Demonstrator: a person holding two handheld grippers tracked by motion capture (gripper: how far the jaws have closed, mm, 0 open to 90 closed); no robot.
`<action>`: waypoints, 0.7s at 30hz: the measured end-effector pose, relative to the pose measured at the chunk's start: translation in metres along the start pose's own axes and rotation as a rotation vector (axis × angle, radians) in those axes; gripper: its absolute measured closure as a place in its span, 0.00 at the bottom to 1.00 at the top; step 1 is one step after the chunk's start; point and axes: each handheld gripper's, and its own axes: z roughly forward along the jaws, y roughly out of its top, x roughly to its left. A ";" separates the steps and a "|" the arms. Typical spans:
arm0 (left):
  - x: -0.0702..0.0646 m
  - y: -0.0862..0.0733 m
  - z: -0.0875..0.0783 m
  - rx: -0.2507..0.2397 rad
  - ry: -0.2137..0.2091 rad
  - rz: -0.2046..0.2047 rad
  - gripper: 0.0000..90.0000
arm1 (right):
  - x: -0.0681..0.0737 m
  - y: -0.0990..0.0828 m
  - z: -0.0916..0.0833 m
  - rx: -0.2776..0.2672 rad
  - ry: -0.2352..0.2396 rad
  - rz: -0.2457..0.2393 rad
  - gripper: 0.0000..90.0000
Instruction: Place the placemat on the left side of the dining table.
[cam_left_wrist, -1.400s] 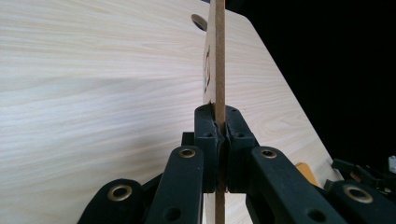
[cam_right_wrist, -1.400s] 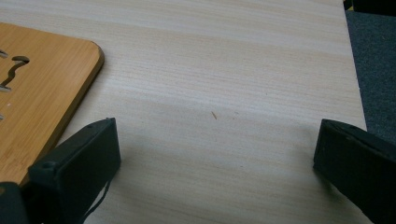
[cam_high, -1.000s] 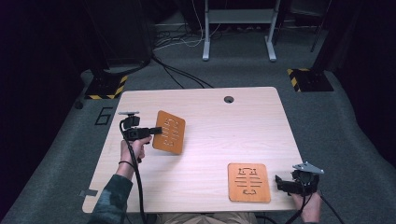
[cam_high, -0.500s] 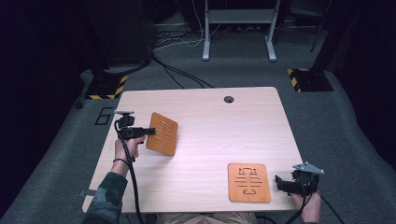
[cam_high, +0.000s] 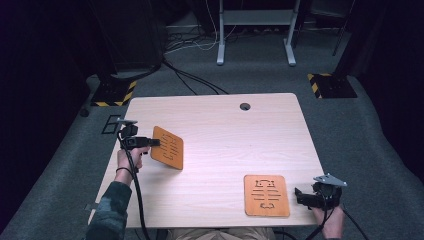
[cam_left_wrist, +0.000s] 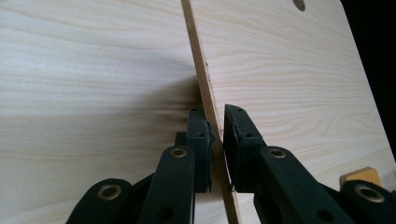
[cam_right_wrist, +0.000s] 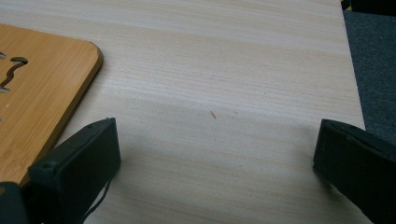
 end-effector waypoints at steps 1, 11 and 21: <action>0.002 0.000 0.000 -0.001 0.003 -0.005 0.90 | 0.000 0.000 0.000 0.000 0.000 0.000 0.00; 0.017 -0.002 0.001 0.003 0.064 -0.017 0.83 | 0.000 0.000 0.000 0.001 0.000 0.006 0.00; 0.024 -0.001 -0.002 -0.016 0.117 -0.013 0.80 | 0.000 0.000 0.000 0.001 -0.002 0.001 0.00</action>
